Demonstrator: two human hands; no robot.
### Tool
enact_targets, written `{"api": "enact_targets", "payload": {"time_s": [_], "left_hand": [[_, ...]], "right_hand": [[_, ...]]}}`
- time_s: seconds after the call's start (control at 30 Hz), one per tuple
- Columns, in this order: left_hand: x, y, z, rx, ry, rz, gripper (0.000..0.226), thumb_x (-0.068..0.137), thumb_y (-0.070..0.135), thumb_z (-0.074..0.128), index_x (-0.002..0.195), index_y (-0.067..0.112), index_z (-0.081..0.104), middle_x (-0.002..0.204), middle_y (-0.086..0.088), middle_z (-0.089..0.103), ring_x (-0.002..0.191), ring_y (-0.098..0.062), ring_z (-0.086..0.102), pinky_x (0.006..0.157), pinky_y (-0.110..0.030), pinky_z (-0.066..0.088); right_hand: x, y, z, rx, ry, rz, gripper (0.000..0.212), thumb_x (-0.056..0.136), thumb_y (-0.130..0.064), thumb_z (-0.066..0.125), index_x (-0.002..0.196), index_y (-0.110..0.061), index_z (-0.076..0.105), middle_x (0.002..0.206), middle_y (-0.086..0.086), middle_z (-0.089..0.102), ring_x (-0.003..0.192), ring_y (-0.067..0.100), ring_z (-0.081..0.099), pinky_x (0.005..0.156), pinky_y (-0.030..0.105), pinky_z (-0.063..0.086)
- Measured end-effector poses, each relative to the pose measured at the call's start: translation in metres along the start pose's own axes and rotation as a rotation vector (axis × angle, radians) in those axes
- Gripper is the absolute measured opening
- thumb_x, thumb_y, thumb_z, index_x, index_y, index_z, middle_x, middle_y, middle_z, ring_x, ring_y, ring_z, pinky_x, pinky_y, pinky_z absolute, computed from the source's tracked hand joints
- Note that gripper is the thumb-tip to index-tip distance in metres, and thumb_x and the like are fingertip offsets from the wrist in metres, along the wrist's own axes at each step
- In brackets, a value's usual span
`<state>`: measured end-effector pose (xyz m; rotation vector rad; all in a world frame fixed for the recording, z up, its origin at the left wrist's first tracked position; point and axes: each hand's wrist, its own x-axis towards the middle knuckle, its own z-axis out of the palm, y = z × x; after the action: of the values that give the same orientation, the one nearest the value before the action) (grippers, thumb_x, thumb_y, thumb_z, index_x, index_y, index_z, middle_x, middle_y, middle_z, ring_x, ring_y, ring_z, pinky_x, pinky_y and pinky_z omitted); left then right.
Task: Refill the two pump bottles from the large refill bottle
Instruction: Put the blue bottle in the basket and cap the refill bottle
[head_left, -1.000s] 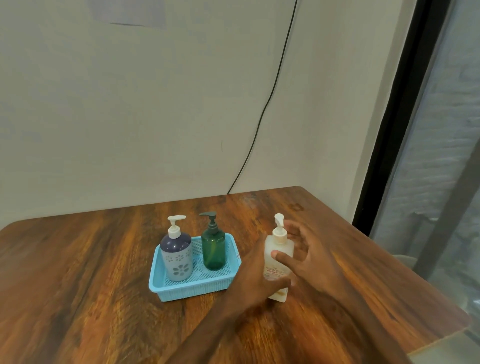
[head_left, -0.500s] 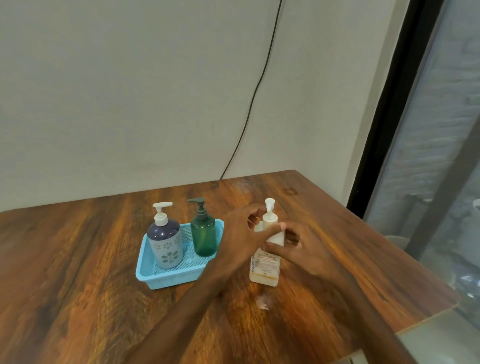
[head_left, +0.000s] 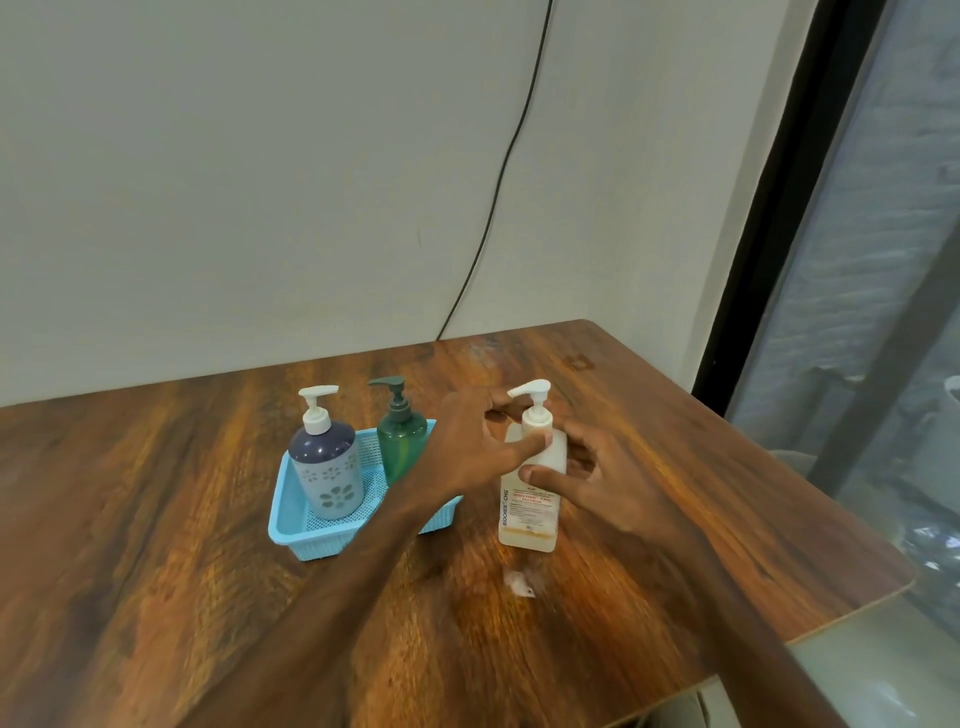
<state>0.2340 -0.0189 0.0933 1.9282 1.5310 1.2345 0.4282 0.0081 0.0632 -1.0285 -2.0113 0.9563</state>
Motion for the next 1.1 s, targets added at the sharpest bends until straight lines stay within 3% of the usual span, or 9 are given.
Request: {"api": "enact_targets", "payload": {"time_s": [0.07, 0.23, 0.33, 0.4, 0.53, 0.67, 0.8, 0.97, 1.1], "left_hand": [[0.001, 0.001, 0.000, -0.015, -0.042, 0.001, 0.037, 0.083, 0.023, 0.084, 0.117, 0.030, 0.074, 0.106, 0.029, 0.067, 0.094, 0.026, 0.059, 0.075, -0.002, 0.049], [-0.001, 0.003, 0.007, -0.093, -0.078, -0.016, 0.047, 0.078, 0.028, 0.073, 0.125, 0.027, 0.072, 0.121, 0.019, 0.073, 0.115, 0.000, 0.066, 0.098, -0.033, 0.058], [-0.005, 0.005, 0.012, -0.095, -0.001, -0.028, 0.044, 0.080, 0.044, 0.084, 0.118, 0.041, 0.061, 0.116, 0.028, 0.060, 0.112, 0.002, 0.057, 0.092, -0.024, 0.051], [-0.004, 0.004, 0.011, -0.143, 0.073, -0.037, 0.050, 0.077, 0.044, 0.090, 0.115, 0.041, 0.058, 0.111, 0.022, 0.063, 0.104, -0.001, 0.061, 0.085, -0.019, 0.052], [0.000, 0.000, 0.004, -0.207, 0.041, -0.039, 0.050, 0.078, 0.019, 0.089, 0.120, 0.031, 0.064, 0.105, 0.013, 0.075, 0.099, 0.001, 0.070, 0.083, -0.024, 0.057], [-0.002, 0.000, 0.005, -0.194, -0.078, -0.040, 0.063, 0.085, 0.009, 0.077, 0.137, 0.032, 0.052, 0.128, 0.015, 0.068, 0.117, 0.002, 0.063, 0.090, -0.021, 0.052], [-0.004, 0.004, 0.013, -0.143, -0.027, -0.029, 0.064, 0.079, 0.037, 0.089, 0.131, 0.038, 0.051, 0.120, 0.027, 0.055, 0.114, 0.005, 0.054, 0.086, -0.010, 0.044], [0.001, -0.003, 0.006, -0.216, 0.024, -0.020, 0.057, 0.077, 0.021, 0.090, 0.125, 0.026, 0.061, 0.109, 0.010, 0.075, 0.101, -0.003, 0.070, 0.077, -0.015, 0.051], [0.001, -0.004, 0.006, -0.216, -0.048, -0.025, 0.057, 0.082, 0.013, 0.080, 0.132, 0.027, 0.057, 0.121, 0.010, 0.073, 0.112, -0.002, 0.067, 0.088, -0.025, 0.052]], "right_hand": [[0.000, 0.001, 0.000, 0.019, 0.004, 0.005, 0.072, 0.074, -0.064, 0.076, 0.136, -0.033, 0.055, 0.131, -0.015, 0.063, 0.117, 0.008, 0.062, 0.096, 0.040, 0.055], [-0.001, 0.001, 0.000, 0.043, 0.012, 0.002, 0.062, 0.077, -0.056, 0.077, 0.131, -0.033, 0.058, 0.123, -0.019, 0.066, 0.111, 0.002, 0.063, 0.092, 0.031, 0.055], [-0.001, 0.004, 0.002, 0.038, 0.039, 0.026, 0.056, 0.077, -0.052, 0.078, 0.127, -0.037, 0.059, 0.121, -0.027, 0.064, 0.110, -0.004, 0.062, 0.085, 0.020, 0.052], [-0.001, 0.006, 0.003, 0.047, 0.032, 0.048, 0.055, 0.078, -0.051, 0.079, 0.128, -0.038, 0.059, 0.124, -0.025, 0.064, 0.112, -0.001, 0.061, 0.088, 0.024, 0.053], [0.001, 0.007, 0.002, 0.042, 0.002, 0.031, 0.071, 0.074, -0.065, 0.076, 0.136, -0.039, 0.053, 0.131, -0.017, 0.063, 0.118, 0.006, 0.061, 0.097, 0.039, 0.054], [-0.001, 0.002, 0.004, 0.038, 0.016, 0.013, 0.066, 0.078, -0.057, 0.078, 0.136, -0.036, 0.055, 0.129, -0.020, 0.064, 0.116, 0.003, 0.062, 0.098, 0.037, 0.053], [-0.003, -0.001, 0.005, 0.009, 0.024, 0.019, 0.044, 0.083, -0.042, 0.077, 0.123, -0.041, 0.060, 0.117, -0.034, 0.064, 0.107, -0.008, 0.061, 0.093, 0.028, 0.053], [-0.004, -0.001, 0.004, 0.051, 0.019, 0.010, 0.066, 0.076, -0.059, 0.077, 0.134, -0.035, 0.056, 0.126, -0.014, 0.066, 0.114, 0.007, 0.064, 0.096, 0.042, 0.055], [-0.005, -0.004, 0.004, 0.063, 0.014, -0.015, 0.067, 0.080, -0.050, 0.078, 0.139, -0.031, 0.053, 0.126, -0.016, 0.066, 0.114, 0.004, 0.064, 0.097, 0.039, 0.054]]}}
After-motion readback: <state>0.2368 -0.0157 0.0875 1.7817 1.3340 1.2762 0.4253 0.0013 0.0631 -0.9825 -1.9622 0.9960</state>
